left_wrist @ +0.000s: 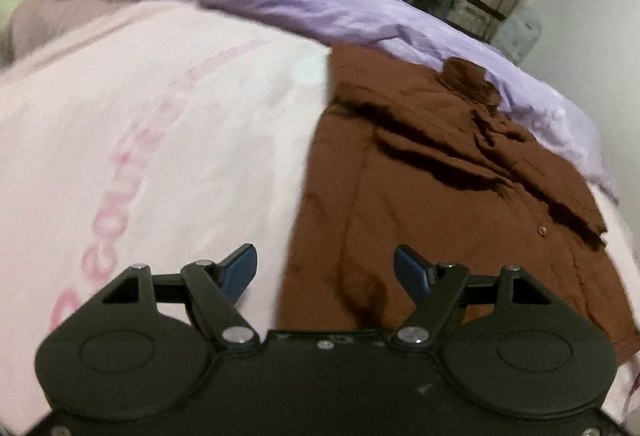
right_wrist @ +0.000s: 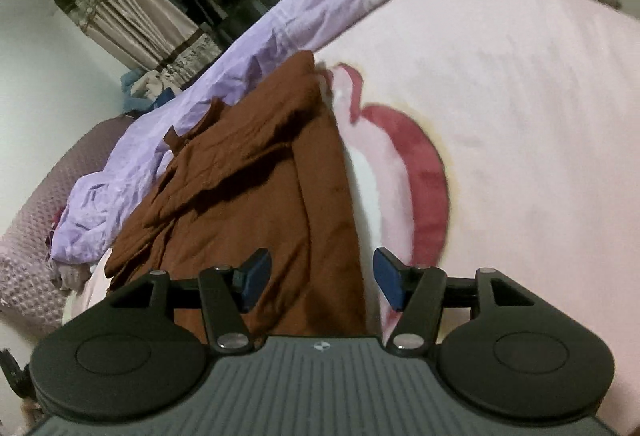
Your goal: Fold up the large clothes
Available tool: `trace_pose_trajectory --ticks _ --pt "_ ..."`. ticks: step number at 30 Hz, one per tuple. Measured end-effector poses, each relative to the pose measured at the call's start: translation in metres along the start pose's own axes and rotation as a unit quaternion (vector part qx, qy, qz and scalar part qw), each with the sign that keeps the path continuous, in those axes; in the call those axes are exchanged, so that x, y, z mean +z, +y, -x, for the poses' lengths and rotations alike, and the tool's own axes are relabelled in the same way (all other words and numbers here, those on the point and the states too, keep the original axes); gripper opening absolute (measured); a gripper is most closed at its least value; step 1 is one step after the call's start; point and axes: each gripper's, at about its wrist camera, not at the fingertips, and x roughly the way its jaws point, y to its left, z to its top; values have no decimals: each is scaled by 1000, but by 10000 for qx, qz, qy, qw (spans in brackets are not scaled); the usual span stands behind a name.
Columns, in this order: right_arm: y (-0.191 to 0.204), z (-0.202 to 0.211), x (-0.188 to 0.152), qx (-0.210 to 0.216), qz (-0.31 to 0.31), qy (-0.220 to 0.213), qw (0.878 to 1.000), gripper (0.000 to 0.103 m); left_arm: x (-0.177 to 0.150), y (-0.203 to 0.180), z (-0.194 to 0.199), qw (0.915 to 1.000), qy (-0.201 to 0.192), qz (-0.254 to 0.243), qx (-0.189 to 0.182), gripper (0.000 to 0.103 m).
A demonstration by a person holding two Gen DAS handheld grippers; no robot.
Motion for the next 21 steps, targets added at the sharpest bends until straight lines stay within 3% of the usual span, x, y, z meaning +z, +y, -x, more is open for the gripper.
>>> trace_pose_trajectory --ticks 6,9,21 --pt "-6 -10 -11 240 -218 210 9993 70 -18 24 9 9967 301 523 -536 76" --pt "-5 -9 -15 338 -270 209 9988 70 -21 26 12 9953 266 682 -632 76" --pt "-2 -10 -24 413 -295 187 9985 76 -18 15 4 9938 470 485 -886 77"
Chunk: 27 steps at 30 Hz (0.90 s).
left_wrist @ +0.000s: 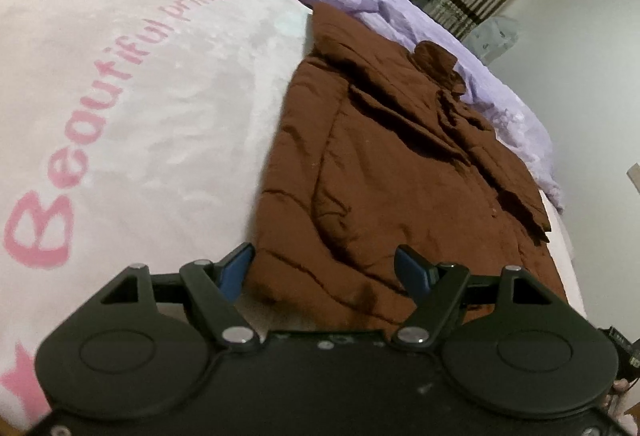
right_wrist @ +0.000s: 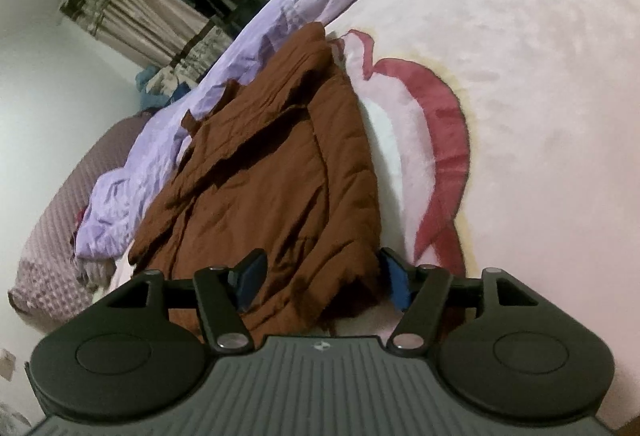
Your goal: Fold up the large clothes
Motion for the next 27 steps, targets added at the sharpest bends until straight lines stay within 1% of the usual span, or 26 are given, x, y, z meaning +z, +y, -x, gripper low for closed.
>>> trace_pose_trajectory --ticks 2,4,8,10,13,17,18,19,20,21,22,23,24,25,26,27 --pt "-1 -4 2 13 -64 -15 10000 76 5 -3 -8 9999 7 -102 41 77" --pt "-1 -6 3 33 -136 -33 9999 76 9 -5 -13 10000 20 -88 35 78" --pt "-1 -3 -4 59 -67 -65 9999 76 4 -4 -11 9998 83 -85 -168 78" --pt "1 1 -7 67 75 -34 9999 76 -1 -4 -9 9995 96 -104 -274 77" --pt "5 3 -9 22 246 50 9997 77 -4 -4 -8 9995 27 -45 -306 75" --pt "8 0 -5 -21 221 104 9997 79 -3 -6 -12 9996 -77 25 -256 72" --pt "8 -1 -5 -28 186 109 9998 78 -2 -8 -13 9998 -79 8 -181 63" --pt "9 -2 -4 -27 183 133 9997 78 -1 -10 -14 9999 -72 -20 -99 49" --pt "11 -3 -4 -25 219 144 9997 74 0 -12 -15 10000 -43 -39 -29 43" --pt "13 -4 -3 -13 250 164 9996 68 2 -12 -17 10000 -6 -28 -20 37" --pt "14 -5 -4 12 264 200 9995 64 4 -11 -18 10000 33 -1 -53 33" --pt "15 -6 -3 15 271 220 9994 58 5 -9 -18 10000 52 35 -68 31" --pt "16 -7 -3 -7 278 223 9994 47 6 -8 -18 9999 65 77 -87 28" --pt "17 -8 -3 -10 277 233 9993 41 7 -6 -17 9998 70 123 -126 24" --pt "17 -8 -2 -5 265 228 9994 31 8 -6 -16 9996 71 169 -198 22" --pt "18 -8 -1 7 246 207 9995 27 10 -5 -15 9993 63 217 -285 20"
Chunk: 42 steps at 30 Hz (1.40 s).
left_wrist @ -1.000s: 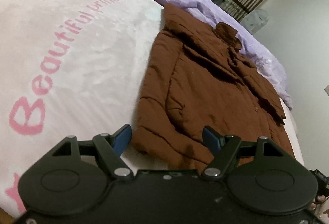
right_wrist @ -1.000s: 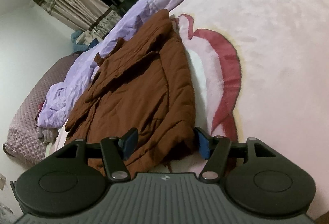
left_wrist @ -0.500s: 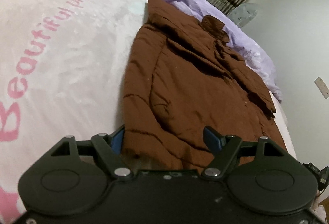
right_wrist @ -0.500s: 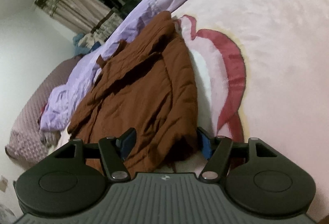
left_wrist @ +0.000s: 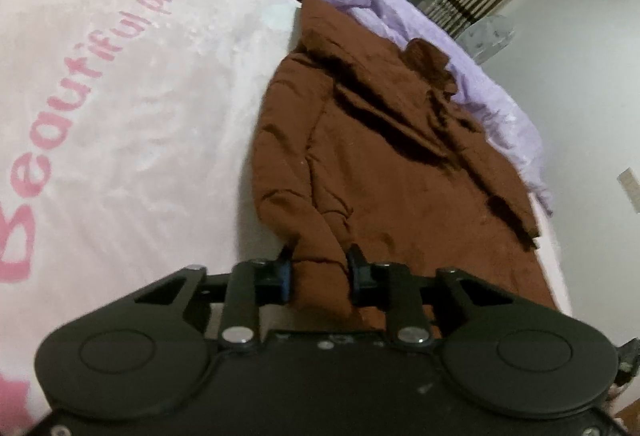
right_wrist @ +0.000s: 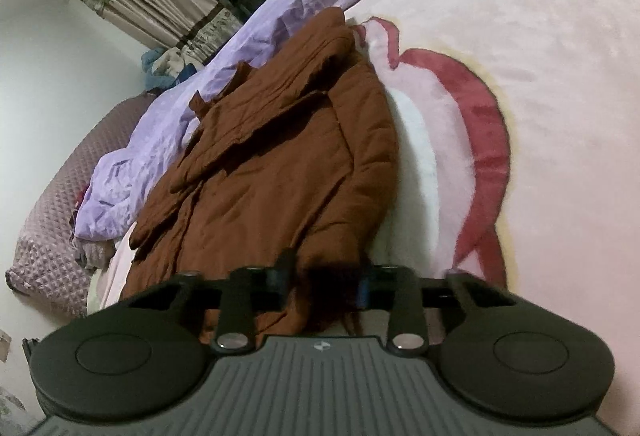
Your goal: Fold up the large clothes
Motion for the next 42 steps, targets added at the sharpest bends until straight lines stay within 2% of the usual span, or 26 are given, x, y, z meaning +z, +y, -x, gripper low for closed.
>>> trace_pose_trajectory --ticks 4,9,12,15,21,27,32,34,36,37,39,40,42 --pt "3 6 9 273 -103 -110 9995 19 12 -10 7 9997 -174 -54 -188 19" --pt "9 11 30 855 -363 -351 9951 14 36 -29 10 9980 -387 -191 -457 19" --pt "13 7 50 1010 -457 -457 9928 12 53 -40 4 9973 -430 -296 -521 19" --pt "18 -5 78 1079 -583 -533 9910 11 81 -50 -8 9970 -406 -332 -576 19" --pt "38 -45 145 1004 -574 -672 9910 10 156 -69 -36 9948 -643 -563 -549 19" --pt "51 -98 217 813 -486 -879 9916 10 233 -76 -101 9949 -746 -669 -114 19" --pt "39 -166 252 340 -680 -778 9941 11 258 -65 -178 9952 -498 -730 415 21" --pt "27 -189 253 116 -784 -679 9945 12 262 -57 -209 9956 -307 -653 604 29" --pt "15 -210 251 -31 -956 -625 9935 21 261 -44 -228 9975 -60 -340 620 38" --pt "9 -217 249 -4 -1080 -620 9922 23 262 -39 -232 9983 -16 -226 535 40" --pt "-1 -223 247 162 -1362 -593 9888 34 268 -37 -225 9992 -77 -183 349 42" --pt "-3 -221 248 299 -1425 -580 9876 37 271 -37 -218 9993 -139 -236 270 47" --pt "-4 -208 250 581 -1335 -675 9870 60 276 -40 -197 9980 -425 -396 251 60"
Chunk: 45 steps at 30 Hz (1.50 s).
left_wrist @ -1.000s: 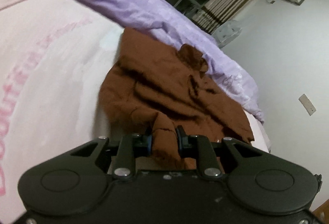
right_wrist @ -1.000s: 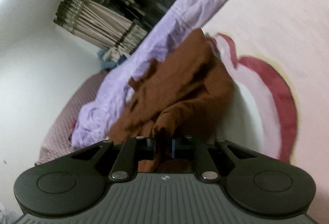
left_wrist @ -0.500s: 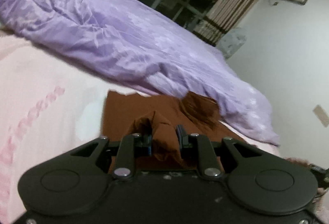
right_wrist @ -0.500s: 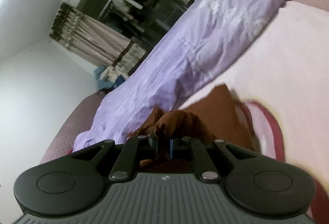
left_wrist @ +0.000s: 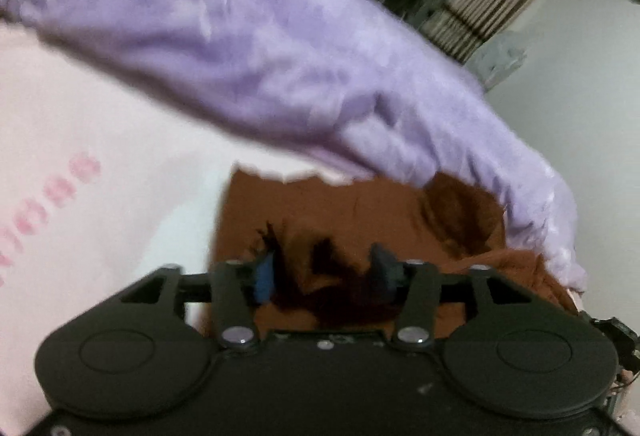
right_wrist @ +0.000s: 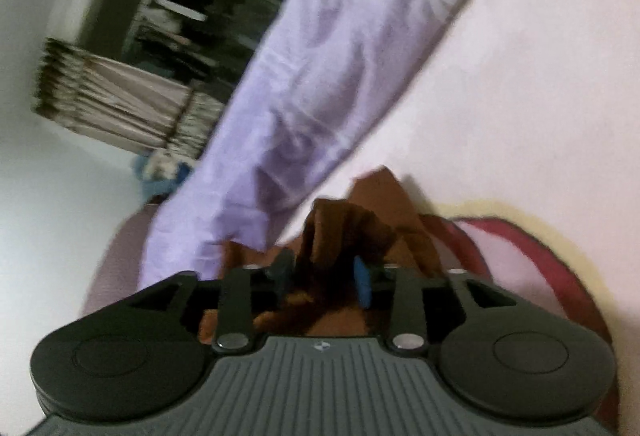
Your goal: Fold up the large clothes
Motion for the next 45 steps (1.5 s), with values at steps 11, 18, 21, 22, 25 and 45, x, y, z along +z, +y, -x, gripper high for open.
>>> trace_pose_trajectory --ticks 11,18,21,22,25,45 --pt "29 9 -14 -949 1761 -139 9797 82 -15 3 -15 9954 -14 -451 841 71" --pt "58 1 -31 -1499 2602 -373 9531 8 -28 -18 -20 9927 -317 -750 890 11" --pt "74 15 -36 -1357 2950 -755 9428 7 -21 -26 -8 9906 -630 -848 865 10" --pt "75 17 -35 -1401 2951 -834 9415 7 -18 -26 -6 9902 -663 -837 901 10" --pt "65 7 -26 -1600 2677 -669 9478 7 -14 -20 -15 9913 -485 -674 1022 11" --pt "108 46 -98 -1279 3092 -1440 9313 37 -59 -82 39 9803 -852 -1410 1090 43"
